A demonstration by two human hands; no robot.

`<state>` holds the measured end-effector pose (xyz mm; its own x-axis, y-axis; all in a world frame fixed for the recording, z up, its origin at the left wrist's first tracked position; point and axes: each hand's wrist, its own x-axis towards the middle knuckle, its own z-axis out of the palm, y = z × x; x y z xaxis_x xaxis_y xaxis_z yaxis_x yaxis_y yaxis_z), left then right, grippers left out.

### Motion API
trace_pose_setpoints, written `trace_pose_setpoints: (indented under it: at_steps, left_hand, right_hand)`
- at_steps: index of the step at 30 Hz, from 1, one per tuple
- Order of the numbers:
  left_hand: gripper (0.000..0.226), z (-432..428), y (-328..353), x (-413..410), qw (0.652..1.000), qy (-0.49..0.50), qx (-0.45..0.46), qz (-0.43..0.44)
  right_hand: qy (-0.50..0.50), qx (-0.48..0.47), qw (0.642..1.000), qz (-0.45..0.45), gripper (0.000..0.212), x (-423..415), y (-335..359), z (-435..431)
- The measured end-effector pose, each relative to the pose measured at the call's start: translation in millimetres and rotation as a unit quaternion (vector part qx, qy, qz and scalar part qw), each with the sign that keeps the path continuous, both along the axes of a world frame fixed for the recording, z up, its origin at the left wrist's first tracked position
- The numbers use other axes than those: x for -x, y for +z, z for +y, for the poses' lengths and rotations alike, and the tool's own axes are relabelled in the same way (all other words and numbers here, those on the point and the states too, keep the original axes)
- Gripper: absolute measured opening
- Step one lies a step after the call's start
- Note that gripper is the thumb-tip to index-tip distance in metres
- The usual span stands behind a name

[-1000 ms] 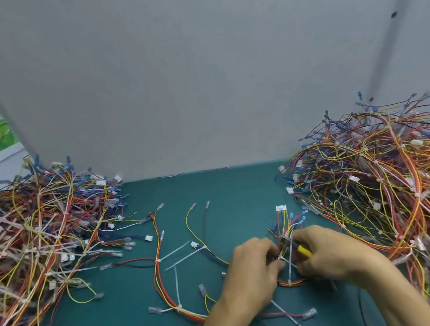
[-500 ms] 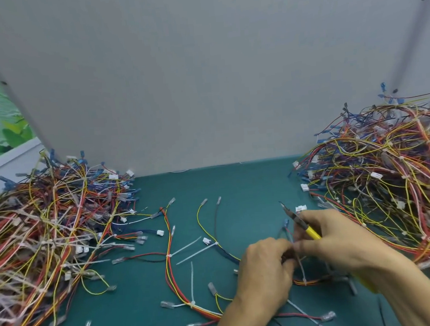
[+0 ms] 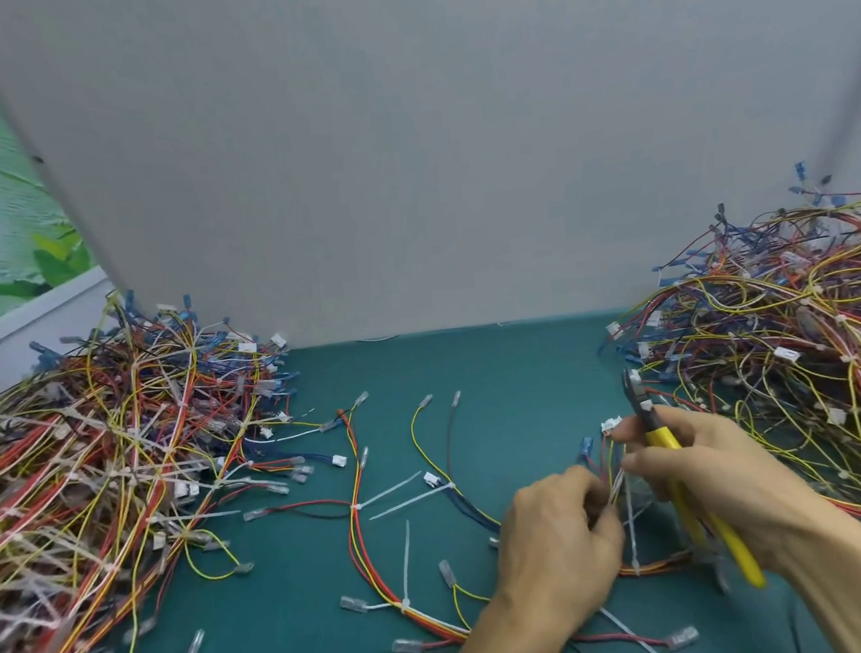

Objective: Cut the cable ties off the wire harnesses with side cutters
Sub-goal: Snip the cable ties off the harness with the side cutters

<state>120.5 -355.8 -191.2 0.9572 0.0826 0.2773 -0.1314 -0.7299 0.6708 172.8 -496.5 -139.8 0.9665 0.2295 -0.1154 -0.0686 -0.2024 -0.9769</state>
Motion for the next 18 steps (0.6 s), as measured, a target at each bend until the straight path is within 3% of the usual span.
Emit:
trace_pose_setpoints:
  at_steps: [3,6,10,13,15,18]
  left_hand:
    - [0.018,-1.0,1.0,1.8,0.999,0.007,0.038,0.003]
    - [0.018,0.1,1.1,0.0,0.999,0.012,0.046,0.019]
    - [0.017,2.1,4.7,-1.1,0.994,0.009,0.093,0.055]
    - [0.009,4.2,7.7,-1.7,0.993,0.009,0.100,0.058]
    - [0.005,6.5,9.6,-2.6,0.993,0.010,0.101,0.062]
    - [0.008,10.4,10.3,-4.2,0.992,0.012,0.110,0.062]
  right_hand:
    - [0.029,-0.008,0.999,0.033,0.031,1.5,0.6,-4.1]
    - [0.097,0.050,0.992,0.054,0.048,7.5,4.4,-6.6]
    - [0.126,0.087,0.986,0.060,0.049,9.8,6.2,-5.8]
    - [0.095,0.062,0.991,0.071,0.041,9.9,7.3,-6.2]
    - [0.069,0.057,0.993,0.075,0.047,9.2,6.4,-7.2]
    - [0.044,0.032,0.998,0.040,0.045,6.9,6.2,-6.9]
